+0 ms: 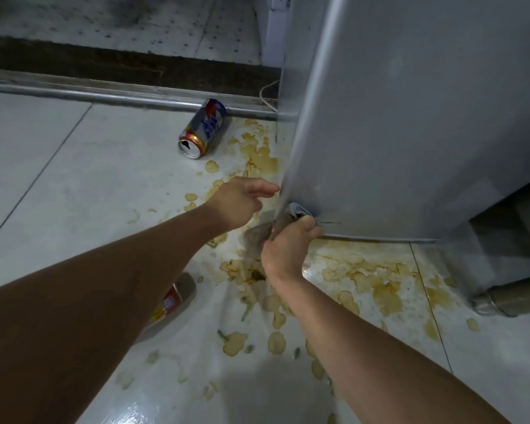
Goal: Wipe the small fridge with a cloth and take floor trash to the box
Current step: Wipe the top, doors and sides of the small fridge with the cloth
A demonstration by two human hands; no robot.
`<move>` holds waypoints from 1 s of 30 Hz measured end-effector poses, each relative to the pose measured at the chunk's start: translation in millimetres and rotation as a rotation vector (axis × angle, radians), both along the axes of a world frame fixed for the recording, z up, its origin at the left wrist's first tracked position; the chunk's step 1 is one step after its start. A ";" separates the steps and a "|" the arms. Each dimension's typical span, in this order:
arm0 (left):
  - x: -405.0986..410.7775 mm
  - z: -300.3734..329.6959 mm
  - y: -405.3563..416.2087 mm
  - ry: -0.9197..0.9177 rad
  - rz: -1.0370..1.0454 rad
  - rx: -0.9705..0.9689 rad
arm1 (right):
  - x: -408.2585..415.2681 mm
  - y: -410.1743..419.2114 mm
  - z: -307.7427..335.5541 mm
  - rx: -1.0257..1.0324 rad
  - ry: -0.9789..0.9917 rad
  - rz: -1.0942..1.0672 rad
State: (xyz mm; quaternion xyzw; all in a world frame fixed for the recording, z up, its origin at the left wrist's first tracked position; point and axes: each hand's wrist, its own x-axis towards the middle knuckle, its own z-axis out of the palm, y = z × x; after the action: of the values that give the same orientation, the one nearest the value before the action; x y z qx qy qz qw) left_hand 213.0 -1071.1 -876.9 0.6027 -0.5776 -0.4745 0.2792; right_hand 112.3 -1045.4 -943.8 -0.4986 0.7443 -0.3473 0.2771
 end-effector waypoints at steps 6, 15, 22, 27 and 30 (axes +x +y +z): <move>11.2 -3.5 7.3 -0.013 0.017 -0.008 | -6.8 3.3 2.4 0.095 -0.228 -0.186; 9.2 -5.2 5.4 -0.071 0.071 -0.036 | -15.0 -18.3 1.7 0.410 -0.746 -0.339; -1.3 -8.6 5.0 -0.106 0.074 -0.063 | -24.5 -28.2 10.0 0.384 -1.065 -0.517; -16.0 -3.4 4.1 -0.155 0.133 -0.140 | -44.3 -30.0 10.9 0.395 -1.080 -0.511; -32.2 1.6 2.0 -0.225 0.194 -0.180 | -63.6 -35.3 4.4 0.389 -1.059 -0.531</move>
State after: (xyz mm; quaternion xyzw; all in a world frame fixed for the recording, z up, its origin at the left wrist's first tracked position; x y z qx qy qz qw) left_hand 180.8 -1069.0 -875.3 0.6773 -0.5846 -0.3213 0.3102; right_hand 48.7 -1080.7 -939.4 0.0028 0.6541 -0.4626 0.5985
